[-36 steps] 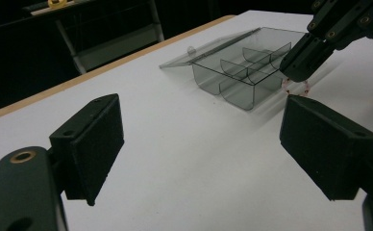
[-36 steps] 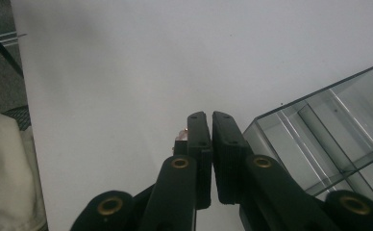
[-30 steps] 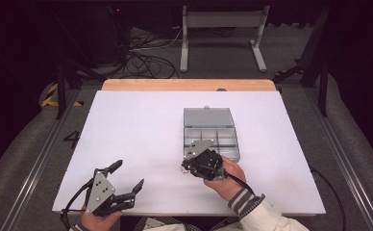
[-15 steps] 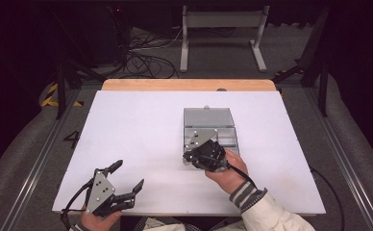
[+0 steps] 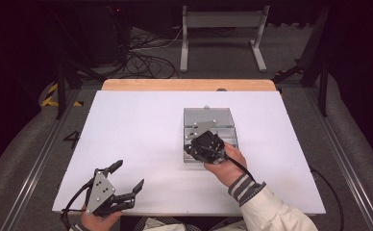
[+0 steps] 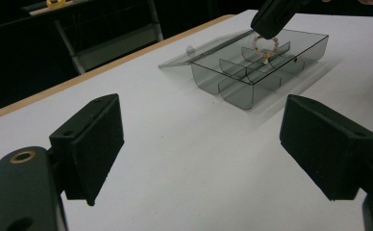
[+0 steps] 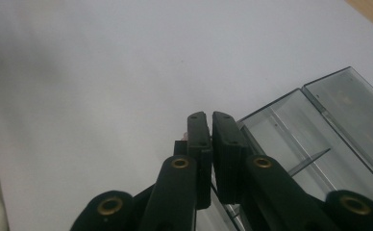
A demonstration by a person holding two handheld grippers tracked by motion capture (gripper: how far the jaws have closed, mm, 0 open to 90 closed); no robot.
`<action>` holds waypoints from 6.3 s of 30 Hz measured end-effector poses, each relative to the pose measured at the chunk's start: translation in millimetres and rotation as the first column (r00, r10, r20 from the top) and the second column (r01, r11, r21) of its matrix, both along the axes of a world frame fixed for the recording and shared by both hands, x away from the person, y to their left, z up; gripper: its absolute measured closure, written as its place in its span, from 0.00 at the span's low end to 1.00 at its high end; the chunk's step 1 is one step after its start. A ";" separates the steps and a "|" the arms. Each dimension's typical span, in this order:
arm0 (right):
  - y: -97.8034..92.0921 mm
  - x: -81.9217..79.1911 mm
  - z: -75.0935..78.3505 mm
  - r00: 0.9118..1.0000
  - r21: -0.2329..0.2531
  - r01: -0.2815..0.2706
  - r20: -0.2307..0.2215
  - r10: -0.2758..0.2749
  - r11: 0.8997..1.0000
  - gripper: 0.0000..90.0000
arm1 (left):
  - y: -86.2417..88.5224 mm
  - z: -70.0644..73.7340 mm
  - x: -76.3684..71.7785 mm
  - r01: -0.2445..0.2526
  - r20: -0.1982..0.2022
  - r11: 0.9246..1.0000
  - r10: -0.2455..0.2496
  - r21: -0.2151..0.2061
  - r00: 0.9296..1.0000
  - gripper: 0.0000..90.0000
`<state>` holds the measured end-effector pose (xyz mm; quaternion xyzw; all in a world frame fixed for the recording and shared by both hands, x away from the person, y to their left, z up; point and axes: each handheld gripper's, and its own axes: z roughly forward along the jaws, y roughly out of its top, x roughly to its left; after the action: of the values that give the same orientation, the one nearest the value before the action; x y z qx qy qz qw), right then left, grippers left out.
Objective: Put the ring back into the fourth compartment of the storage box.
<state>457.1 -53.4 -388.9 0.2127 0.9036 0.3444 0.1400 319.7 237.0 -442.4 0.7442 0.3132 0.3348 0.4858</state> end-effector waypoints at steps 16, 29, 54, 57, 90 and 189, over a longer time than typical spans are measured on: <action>-3.3 27.4 -8.0 0.995 -0.017 0.097 -0.027 -0.097 0.995 0.97 | 0.0 0.2 -0.1 0.002 -0.001 1.000 -0.002 0.000 1.000 0.18; -5.4 45.3 -18.5 0.987 -0.010 0.140 -0.076 -0.140 0.990 0.97 | 0.3 0.2 -0.2 0.001 -0.003 1.000 -0.001 -0.003 1.000 0.18; -2.3 55.5 -38.2 0.982 -0.044 0.102 -0.152 -0.108 0.994 0.97 | 0.9 0.5 -0.1 0.003 -0.001 1.000 -0.003 0.002 1.000 0.18; -1.2 54.7 -40.2 0.982 -0.049 0.096 -0.159 -0.103 0.994 0.97 | 0.8 0.5 -0.2 0.003 -0.001 1.000 -0.003 0.002 1.000 0.18; 1.5 58.8 -55.1 0.972 -0.084 0.097 -0.205 -0.112 0.992 0.96 | 0.5 0.1 0.0 0.004 -0.002 1.000 -0.004 0.003 1.000 0.18; -142.7 -23.9 -3.9 0.992 0.303 0.050 0.098 -0.083 0.952 0.00 | -0.2 1.3 -1.4 -0.014 0.011 1.000 0.014 0.001 1.000 0.18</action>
<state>433.3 -196.1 -392.7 0.2425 0.8240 0.4840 0.1672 318.2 236.7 -441.1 0.7403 0.3155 0.3426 0.4847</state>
